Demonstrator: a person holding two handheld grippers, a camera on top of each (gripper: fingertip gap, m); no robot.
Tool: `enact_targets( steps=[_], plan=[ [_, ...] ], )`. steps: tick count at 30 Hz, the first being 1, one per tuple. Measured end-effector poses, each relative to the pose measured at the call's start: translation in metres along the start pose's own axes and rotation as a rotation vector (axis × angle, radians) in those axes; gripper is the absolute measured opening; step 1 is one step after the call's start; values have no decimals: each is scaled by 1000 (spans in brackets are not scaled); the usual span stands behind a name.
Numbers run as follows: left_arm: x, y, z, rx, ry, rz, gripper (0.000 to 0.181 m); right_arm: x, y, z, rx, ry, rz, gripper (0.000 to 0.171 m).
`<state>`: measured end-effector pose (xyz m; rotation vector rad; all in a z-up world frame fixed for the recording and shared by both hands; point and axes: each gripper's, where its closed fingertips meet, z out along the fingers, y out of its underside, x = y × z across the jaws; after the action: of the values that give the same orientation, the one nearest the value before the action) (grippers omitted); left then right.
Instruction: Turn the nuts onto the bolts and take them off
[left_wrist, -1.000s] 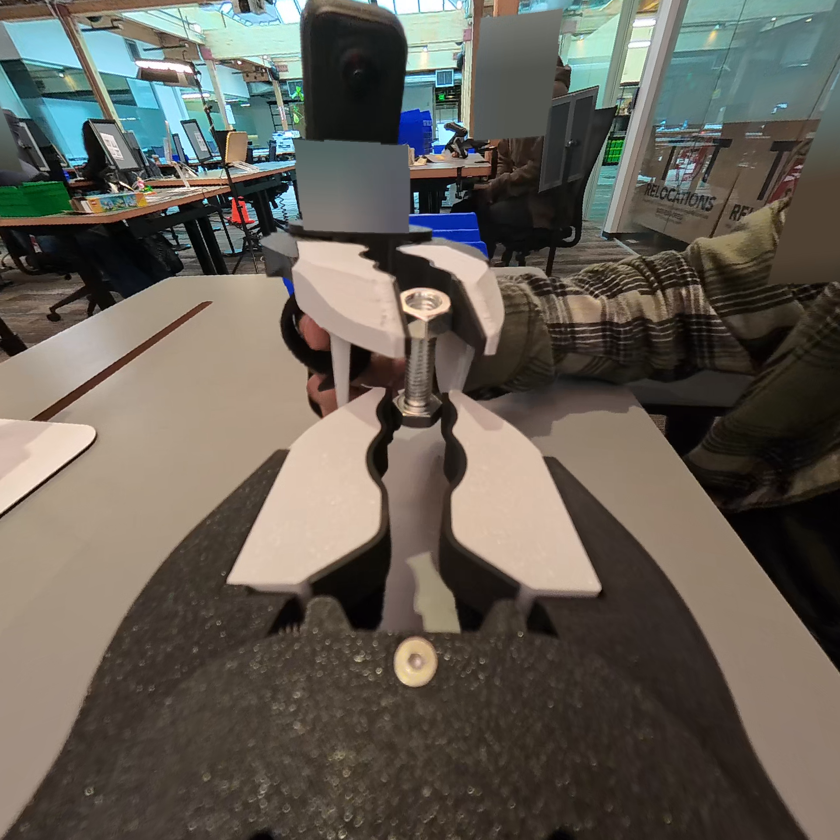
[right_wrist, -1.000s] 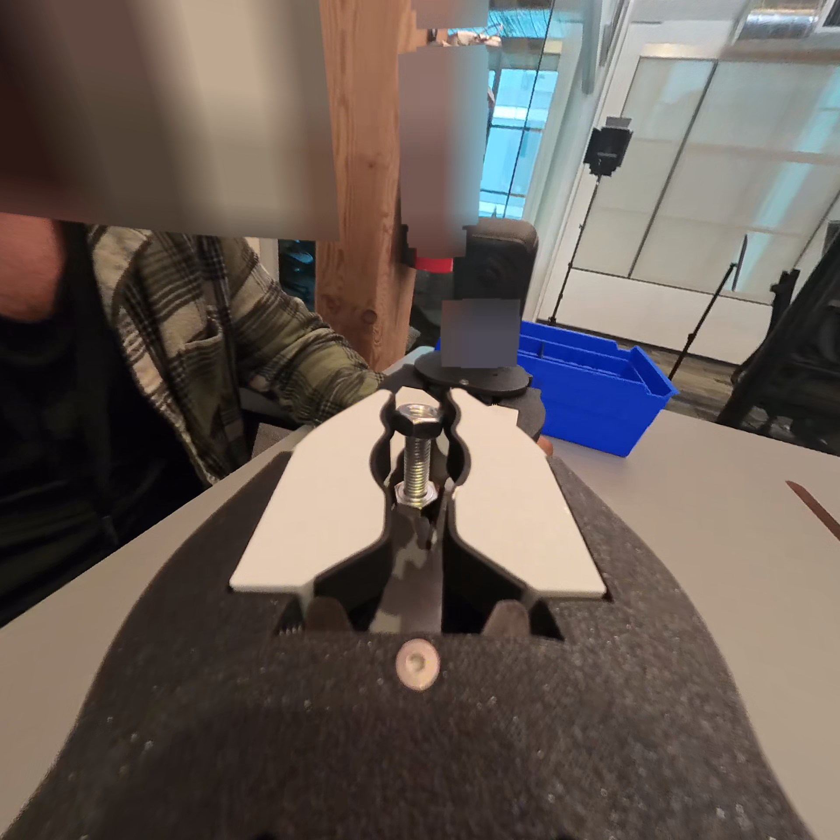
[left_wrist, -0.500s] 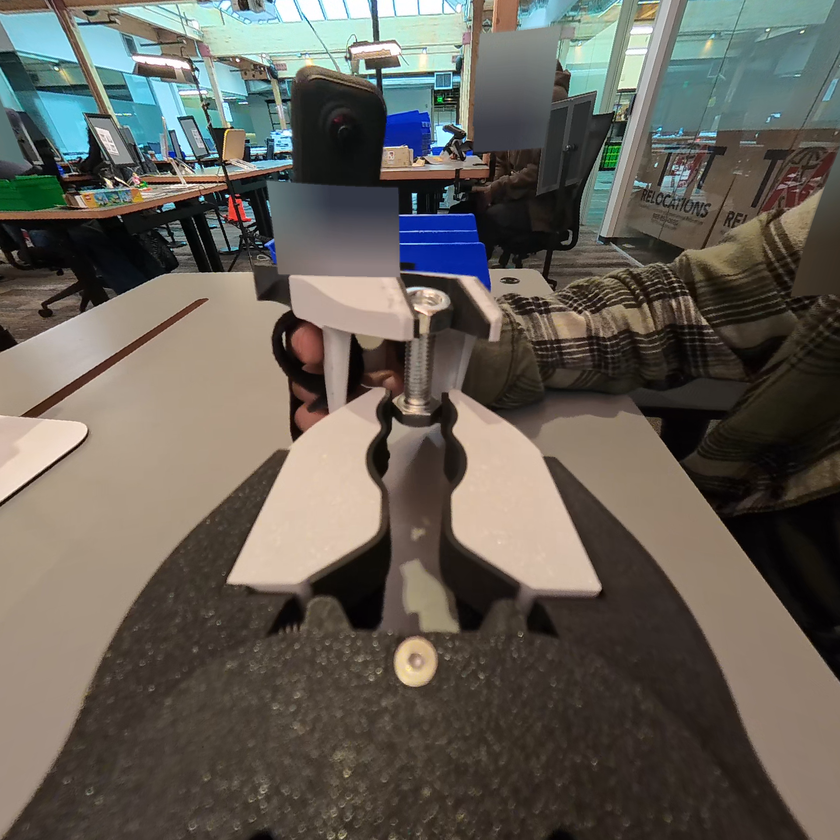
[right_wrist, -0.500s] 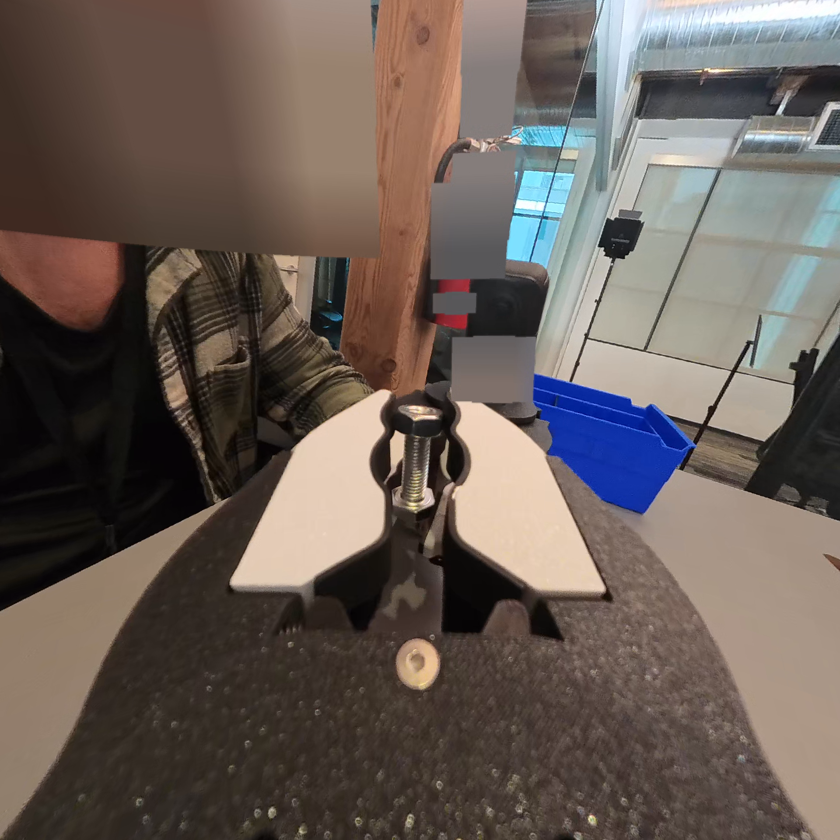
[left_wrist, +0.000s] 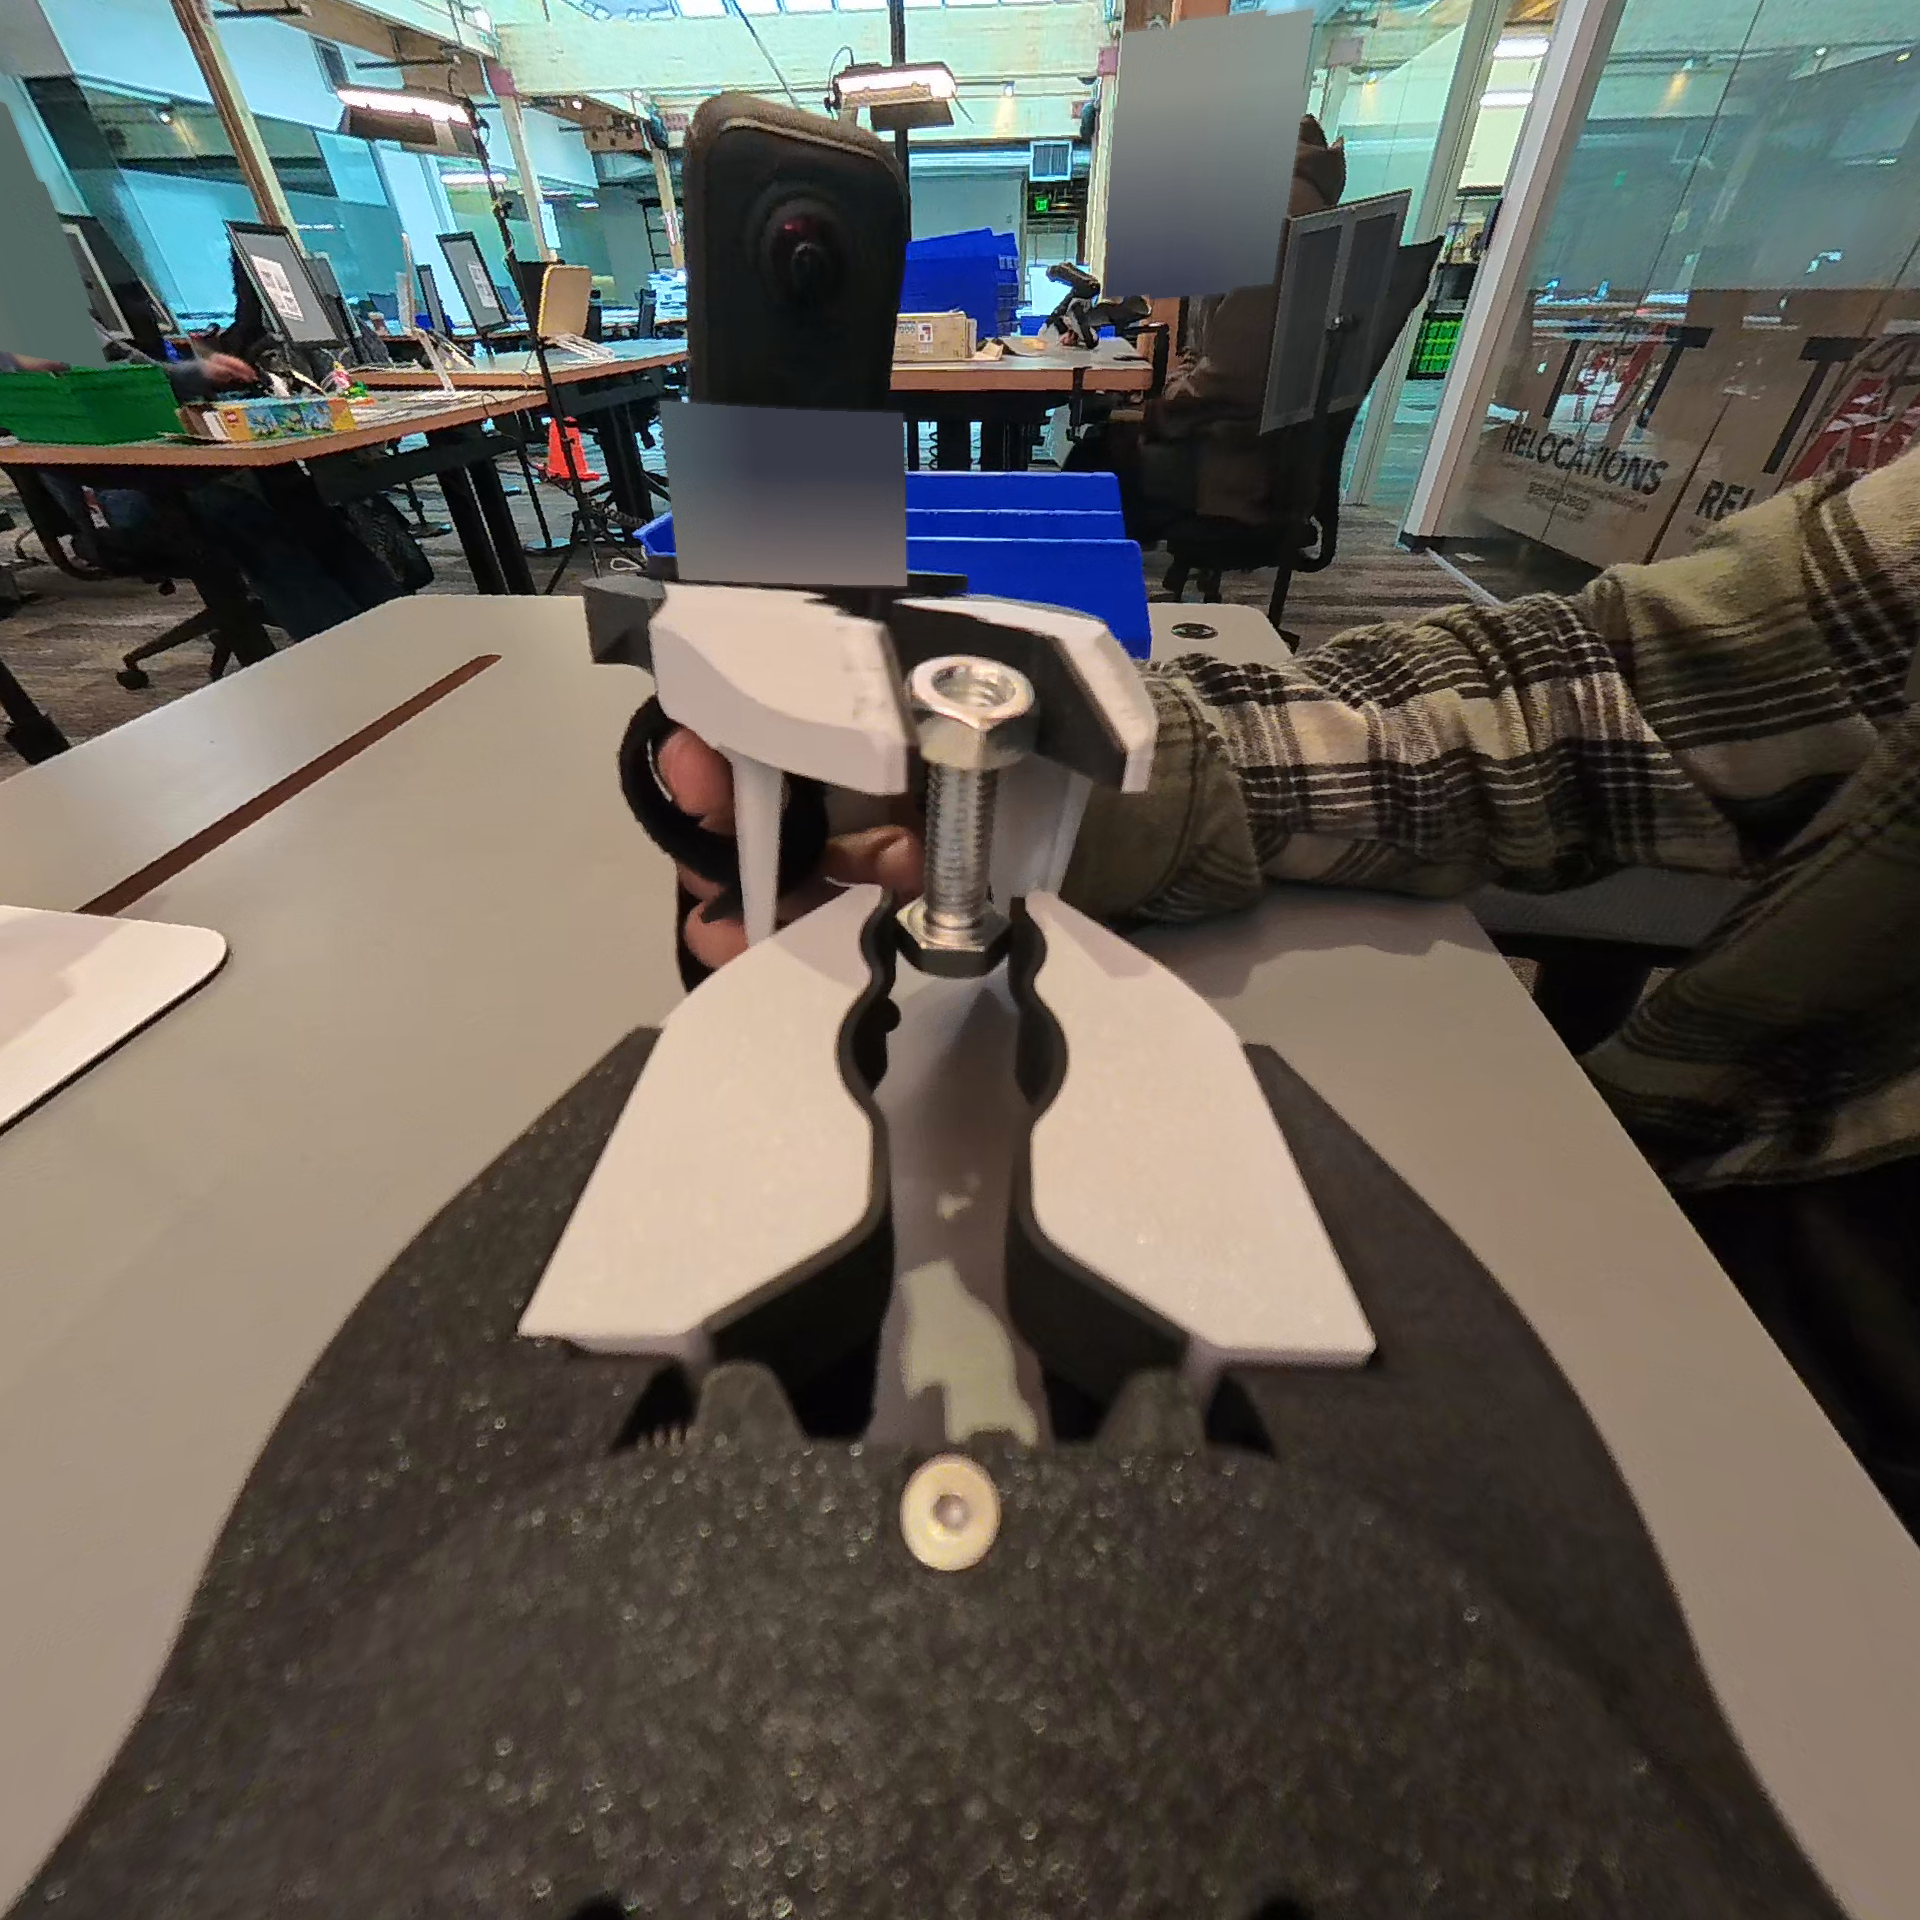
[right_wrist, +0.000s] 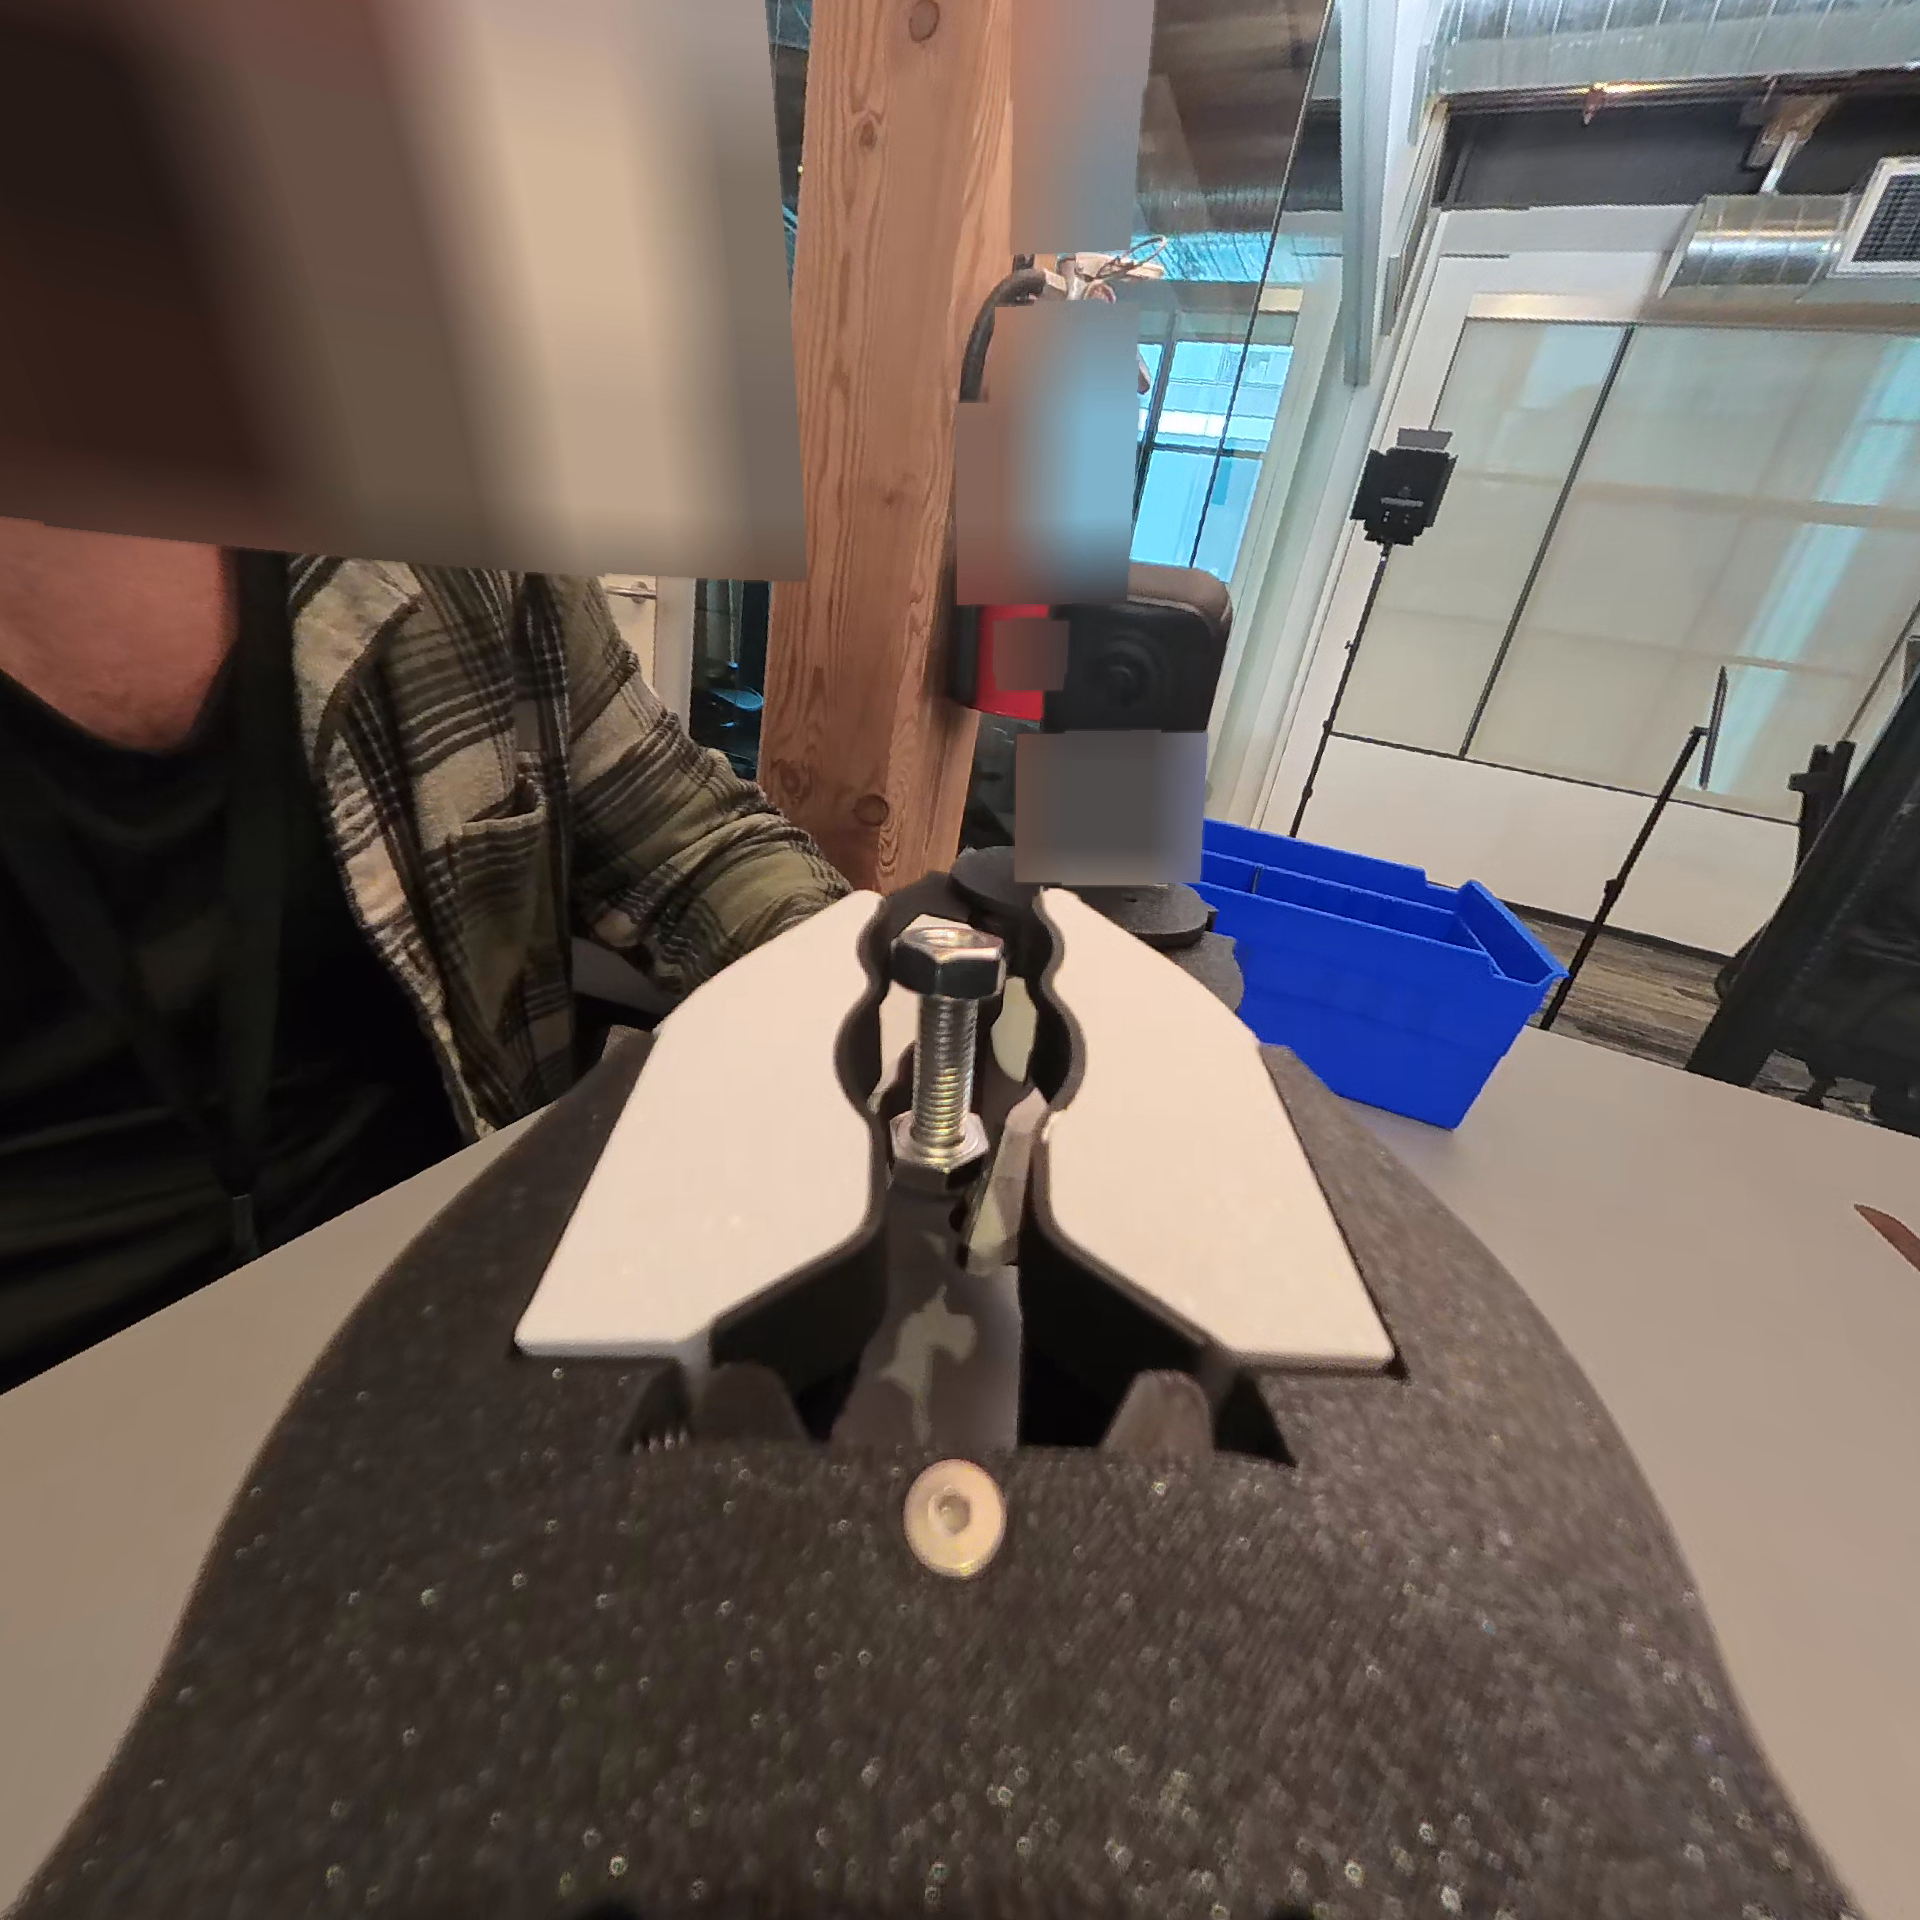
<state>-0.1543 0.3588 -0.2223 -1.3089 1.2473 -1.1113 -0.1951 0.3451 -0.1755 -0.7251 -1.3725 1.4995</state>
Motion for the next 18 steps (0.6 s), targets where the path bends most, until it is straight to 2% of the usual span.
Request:
enact_targets(
  steps=[7, 10, 12, 14, 16, 18],
  plan=[
    [-4, 2, -1, -7, -17, -9, 20, 2, -3, -3, 13, 16, 3, 31],
    [-13, 5, -2, -27, -71, -21, 20, 10, -10, -9, 8, 99, 34, 49],
    [-25, 10, -5, -54, -140, -43, 20, 23, -11, -18, -53, 251, 81, 59],
    [-38, 15, -10, -80, -224, -65, 20, 40, -3, -33, -193, 485, 107, 65],
    [-49, 19, -15, -90, -290, -104, 20, 53, 1, -54, -307, 763, 100, 58],
    [-55, 21, -18, -91, -328, -137, 20, 53, -3, -61, -307, 936, 119, 55]
  ],
)
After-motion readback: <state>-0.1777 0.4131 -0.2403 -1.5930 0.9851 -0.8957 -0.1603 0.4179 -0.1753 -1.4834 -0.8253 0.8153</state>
